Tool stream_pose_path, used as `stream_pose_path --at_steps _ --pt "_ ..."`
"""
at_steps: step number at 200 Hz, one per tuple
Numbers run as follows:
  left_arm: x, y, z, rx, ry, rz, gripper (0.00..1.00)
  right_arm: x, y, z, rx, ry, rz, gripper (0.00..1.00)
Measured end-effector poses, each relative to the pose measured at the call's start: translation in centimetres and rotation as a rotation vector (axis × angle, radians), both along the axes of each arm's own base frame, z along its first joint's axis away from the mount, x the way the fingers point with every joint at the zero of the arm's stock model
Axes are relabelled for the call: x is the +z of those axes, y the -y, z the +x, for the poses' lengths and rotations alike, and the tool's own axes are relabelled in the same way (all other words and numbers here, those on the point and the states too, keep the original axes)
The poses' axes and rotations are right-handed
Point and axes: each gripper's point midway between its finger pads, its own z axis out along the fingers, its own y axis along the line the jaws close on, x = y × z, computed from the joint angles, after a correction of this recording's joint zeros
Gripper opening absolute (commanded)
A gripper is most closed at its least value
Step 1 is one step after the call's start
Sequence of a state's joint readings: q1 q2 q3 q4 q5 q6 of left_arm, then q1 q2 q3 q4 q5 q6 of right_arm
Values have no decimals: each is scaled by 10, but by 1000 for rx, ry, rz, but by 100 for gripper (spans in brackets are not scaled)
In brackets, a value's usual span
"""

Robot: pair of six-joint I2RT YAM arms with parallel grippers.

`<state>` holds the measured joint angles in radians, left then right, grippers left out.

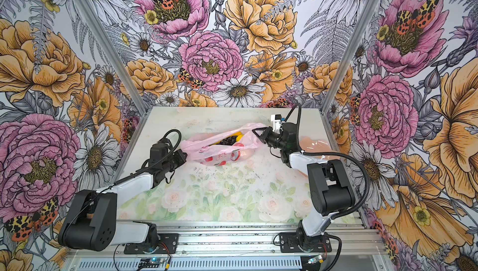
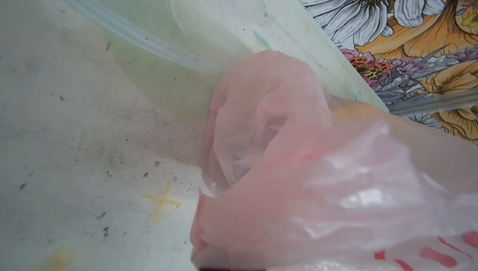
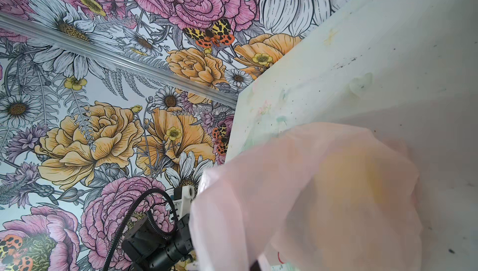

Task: Take fruits out of the plastic bag
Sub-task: Spread open the plastic bag at the center of the table.

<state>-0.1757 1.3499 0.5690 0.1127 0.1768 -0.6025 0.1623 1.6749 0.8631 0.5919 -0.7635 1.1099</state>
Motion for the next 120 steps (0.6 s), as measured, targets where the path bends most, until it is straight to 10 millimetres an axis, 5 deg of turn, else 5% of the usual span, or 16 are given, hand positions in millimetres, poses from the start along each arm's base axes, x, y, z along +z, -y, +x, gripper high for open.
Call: stream_pose_path --at_steps 16,39,73,120 --pt "13 20 3 -63 43 6 0 -8 -2 1 3 -24 -28 53" --pt "30 38 9 -114 96 7 0 -17 4 -1 -23 -49 -87 74" --pt "32 36 11 -116 107 23 0 -19 27 -7 -99 -63 -205 91" --pt "30 34 10 -111 107 51 0 -8 56 -21 -208 -56 -368 99"
